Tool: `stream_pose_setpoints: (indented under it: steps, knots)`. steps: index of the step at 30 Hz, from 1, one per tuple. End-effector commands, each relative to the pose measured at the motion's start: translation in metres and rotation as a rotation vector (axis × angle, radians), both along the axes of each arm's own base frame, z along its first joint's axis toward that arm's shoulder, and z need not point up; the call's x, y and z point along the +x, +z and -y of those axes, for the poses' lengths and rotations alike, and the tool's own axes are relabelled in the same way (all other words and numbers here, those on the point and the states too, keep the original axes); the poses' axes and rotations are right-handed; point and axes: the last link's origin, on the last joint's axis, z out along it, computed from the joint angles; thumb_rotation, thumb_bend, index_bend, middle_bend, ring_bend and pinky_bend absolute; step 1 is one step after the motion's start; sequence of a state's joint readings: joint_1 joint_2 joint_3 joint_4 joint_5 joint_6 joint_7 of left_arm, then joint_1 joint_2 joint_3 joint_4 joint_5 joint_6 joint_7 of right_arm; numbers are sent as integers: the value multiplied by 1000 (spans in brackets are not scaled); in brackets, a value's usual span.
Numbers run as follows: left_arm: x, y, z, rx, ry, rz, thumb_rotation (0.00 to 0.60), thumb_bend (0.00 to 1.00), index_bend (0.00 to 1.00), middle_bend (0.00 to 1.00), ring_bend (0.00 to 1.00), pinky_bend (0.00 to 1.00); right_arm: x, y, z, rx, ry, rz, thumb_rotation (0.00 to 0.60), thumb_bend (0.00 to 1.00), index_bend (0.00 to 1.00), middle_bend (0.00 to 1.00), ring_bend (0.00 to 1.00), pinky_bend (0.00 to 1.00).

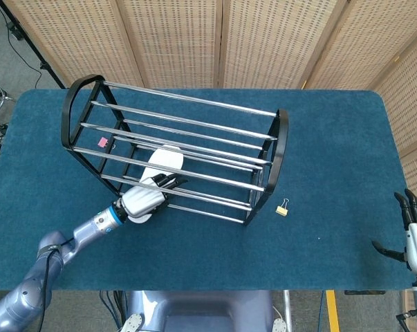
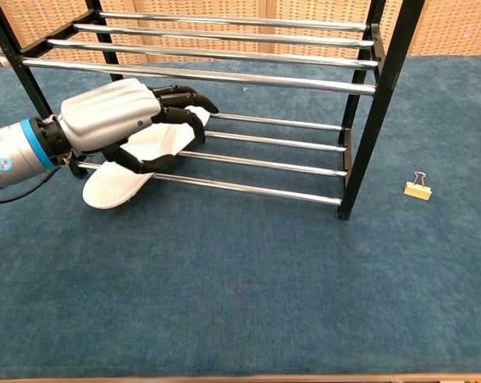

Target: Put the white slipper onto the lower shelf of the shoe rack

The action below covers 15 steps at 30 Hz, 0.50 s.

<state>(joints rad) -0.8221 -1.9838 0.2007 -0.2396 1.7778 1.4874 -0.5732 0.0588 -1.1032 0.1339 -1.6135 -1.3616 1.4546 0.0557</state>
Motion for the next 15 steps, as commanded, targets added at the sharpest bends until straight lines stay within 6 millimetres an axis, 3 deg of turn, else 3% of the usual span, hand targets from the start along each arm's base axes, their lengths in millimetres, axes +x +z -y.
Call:
stream_pose_setpoints:
  steps: [1,8,15]
  knots:
    - [4,-3,11,-47,-37,26,600,416,359,161,125,351,0,0,0,1,1,0,600,0,0,0,0,0]
    - [6,-2,38,-169,-138,82,600,417,359,161,125,350,2,-1,0,4,4,-3,600,0,0,0,0,0]
    - [-12,16,70,-246,-202,144,600,416,359,161,127,350,7,-2,-3,9,21,-5,600,0,0,0,0,0]
